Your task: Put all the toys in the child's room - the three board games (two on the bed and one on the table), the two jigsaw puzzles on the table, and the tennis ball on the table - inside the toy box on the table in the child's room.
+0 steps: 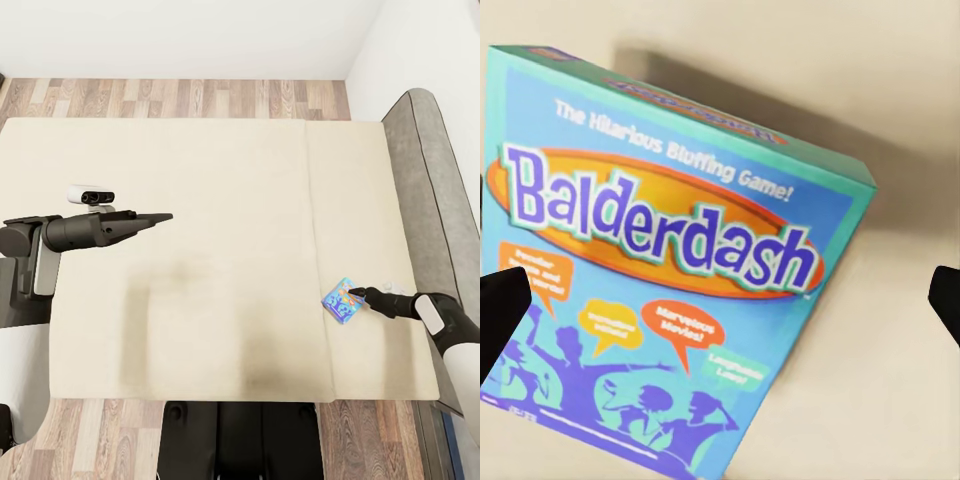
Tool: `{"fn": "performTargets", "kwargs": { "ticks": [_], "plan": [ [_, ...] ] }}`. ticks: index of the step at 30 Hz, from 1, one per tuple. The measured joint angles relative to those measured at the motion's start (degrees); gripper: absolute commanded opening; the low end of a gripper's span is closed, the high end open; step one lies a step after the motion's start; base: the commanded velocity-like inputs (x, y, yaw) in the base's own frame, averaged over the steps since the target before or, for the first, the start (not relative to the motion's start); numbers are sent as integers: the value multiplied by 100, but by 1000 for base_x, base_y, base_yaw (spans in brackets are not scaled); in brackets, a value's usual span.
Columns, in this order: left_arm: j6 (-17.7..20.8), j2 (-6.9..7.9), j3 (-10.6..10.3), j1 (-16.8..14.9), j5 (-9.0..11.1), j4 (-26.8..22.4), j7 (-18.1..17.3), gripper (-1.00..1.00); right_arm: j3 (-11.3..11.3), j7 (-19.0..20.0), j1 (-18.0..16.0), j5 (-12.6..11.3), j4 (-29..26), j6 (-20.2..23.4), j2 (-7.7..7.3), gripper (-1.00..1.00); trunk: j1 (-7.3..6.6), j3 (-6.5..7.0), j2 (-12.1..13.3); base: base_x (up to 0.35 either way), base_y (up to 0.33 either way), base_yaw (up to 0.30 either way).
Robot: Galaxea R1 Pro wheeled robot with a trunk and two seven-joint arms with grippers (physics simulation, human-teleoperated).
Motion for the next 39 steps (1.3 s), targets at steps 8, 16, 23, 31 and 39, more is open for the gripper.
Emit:
{"fn": "performTargets", "kwargs": {
  "ticks": [8, 16, 23, 31, 39],
  "plan": [
    [0, 0, -4, 0, 0, 0, 0, 100, 1, 7, 1, -9, 2, 5, 2, 100, 0, 0, 0, 0, 0, 0],
    [0, 0, -8, 0, 0, 0, 0, 100, -6, 3, -3, -14, 3, 10, 3, 100, 0, 0, 0, 0, 0, 0],
    [0, 0, -1, 0, 0, 0, 0, 100, -7, -1, -4, -15, 3, 6, 4, 100, 0, 0, 0, 0, 0, 0],
    [0, 0, -8, 0, 0, 0, 0, 100, -8, 0, -5, -15, 3, -7, 29, 100, 0, 0, 0, 0, 0, 0],
    [0, 0, -14, 0, 0, 0, 0, 100, -6, 7, -5, -14, 3, -16, 37, 100, 0, 0, 0, 0, 0, 0]
  ]
}}
